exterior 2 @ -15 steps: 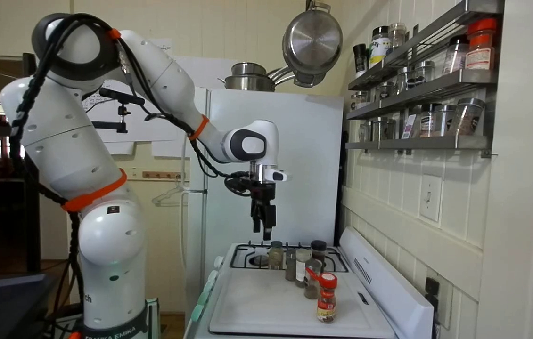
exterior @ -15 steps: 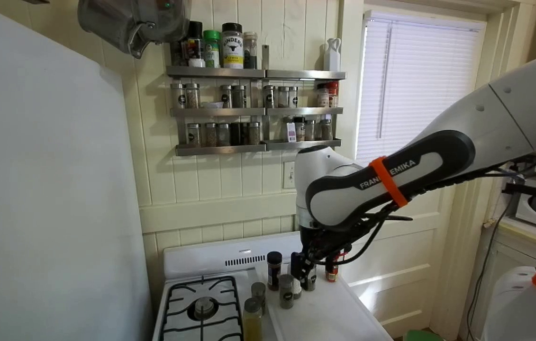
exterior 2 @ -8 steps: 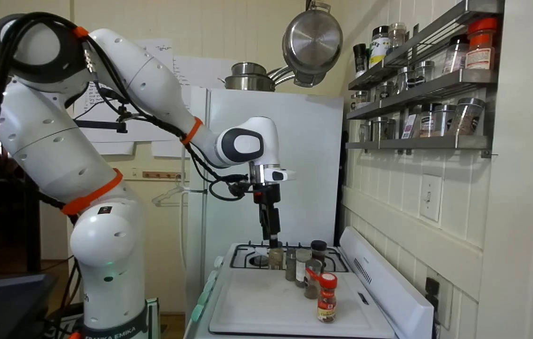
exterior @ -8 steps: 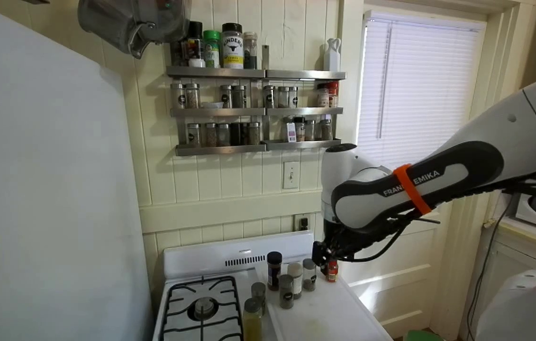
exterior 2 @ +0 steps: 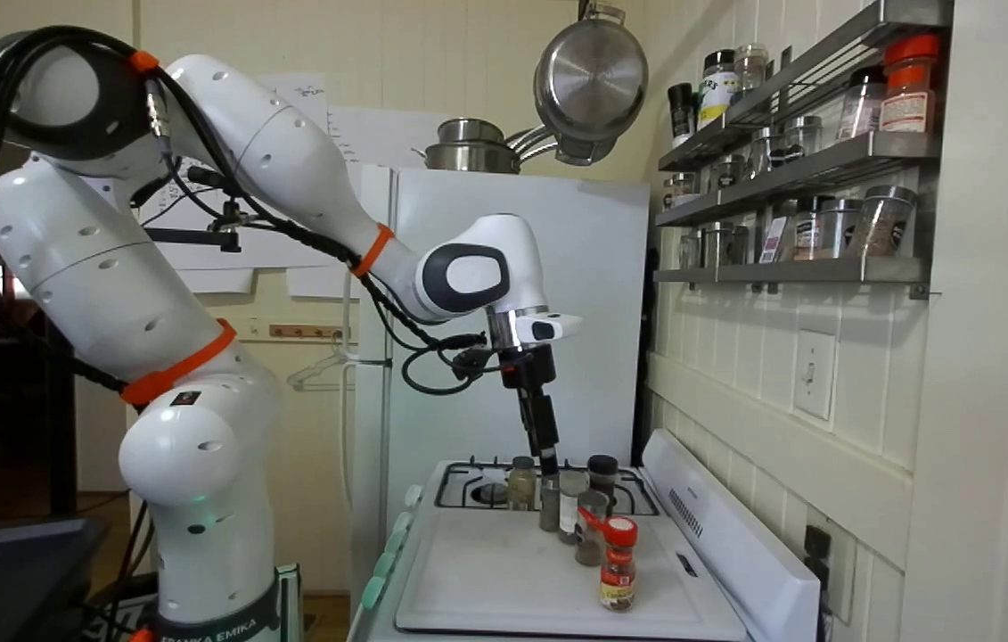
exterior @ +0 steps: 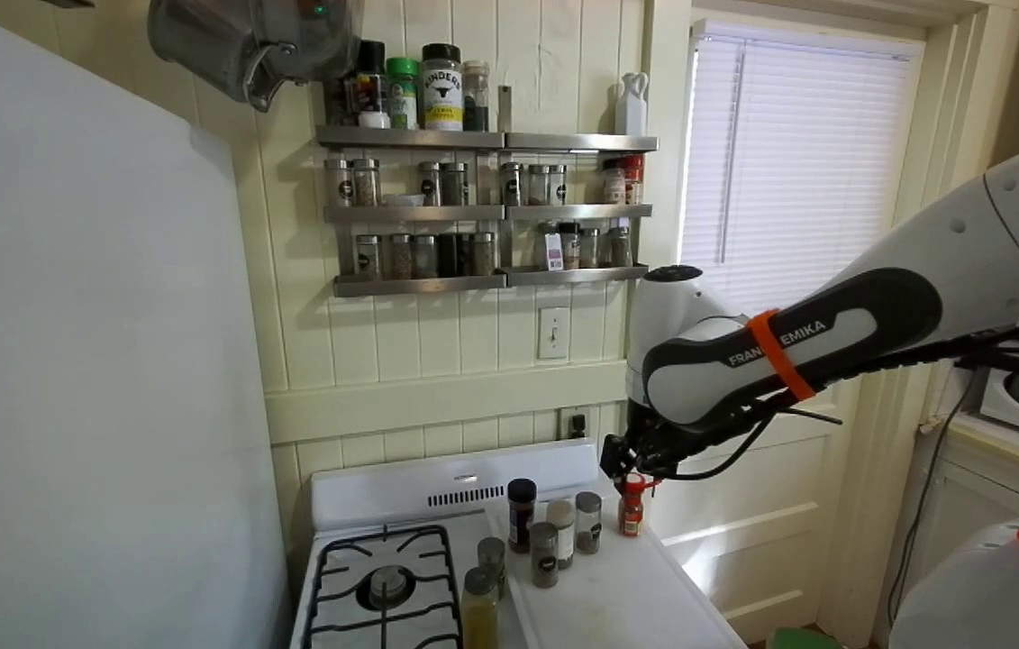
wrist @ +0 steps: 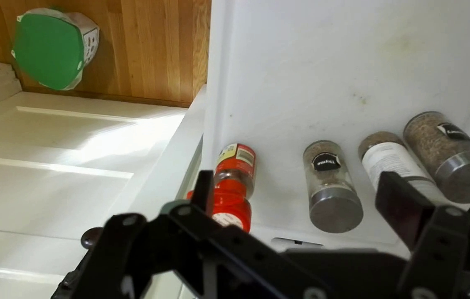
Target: Close the lid on the red container.
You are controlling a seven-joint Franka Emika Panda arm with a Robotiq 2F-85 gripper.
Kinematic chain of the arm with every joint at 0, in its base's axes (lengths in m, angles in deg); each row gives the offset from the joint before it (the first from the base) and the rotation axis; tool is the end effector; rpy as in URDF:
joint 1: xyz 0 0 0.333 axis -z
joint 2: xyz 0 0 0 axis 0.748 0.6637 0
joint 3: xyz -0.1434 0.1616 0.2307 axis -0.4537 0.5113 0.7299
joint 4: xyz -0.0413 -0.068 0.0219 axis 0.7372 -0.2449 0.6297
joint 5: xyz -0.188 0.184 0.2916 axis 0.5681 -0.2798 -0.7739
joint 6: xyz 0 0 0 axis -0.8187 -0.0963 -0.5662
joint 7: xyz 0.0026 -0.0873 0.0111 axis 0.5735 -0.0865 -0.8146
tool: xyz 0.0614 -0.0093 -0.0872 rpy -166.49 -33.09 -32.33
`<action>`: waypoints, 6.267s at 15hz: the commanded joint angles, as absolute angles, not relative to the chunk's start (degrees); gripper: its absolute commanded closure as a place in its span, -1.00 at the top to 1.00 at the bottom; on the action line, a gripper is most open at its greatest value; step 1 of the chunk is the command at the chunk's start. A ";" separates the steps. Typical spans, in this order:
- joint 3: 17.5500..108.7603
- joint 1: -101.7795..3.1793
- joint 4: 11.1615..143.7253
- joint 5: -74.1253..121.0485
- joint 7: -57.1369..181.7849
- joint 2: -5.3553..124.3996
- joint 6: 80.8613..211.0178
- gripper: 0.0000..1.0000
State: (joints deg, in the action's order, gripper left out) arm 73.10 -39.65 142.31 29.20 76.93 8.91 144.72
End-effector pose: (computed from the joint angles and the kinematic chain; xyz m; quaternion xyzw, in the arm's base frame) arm 0.3624 -0.0224 0.4094 0.9810 -0.1493 0.0973 0.0761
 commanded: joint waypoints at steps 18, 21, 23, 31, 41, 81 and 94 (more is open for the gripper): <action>71.39 -34.91 142.36 33.98 79.63 16.93 150.63 -0.65; 71.84 -33.95 142.35 36.40 80.28 17.65 152.55 -1.00; 72.08 -33.58 142.35 37.63 80.74 17.79 153.16 -1.00; 72.40 -33.59 142.22 39.67 80.86 17.44 153.23 -1.00; 72.51 -33.65 142.45 41.46 80.86 16.63 153.96 -1.00; 75.11 -33.72 140.37 45.06 80.75 18.31 157.14 -1.00; 74.43 -36.42 140.50 41.83 79.92 17.51 157.01 -1.00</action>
State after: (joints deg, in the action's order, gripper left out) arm 75.02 -35.09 140.13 43.40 79.61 17.74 156.15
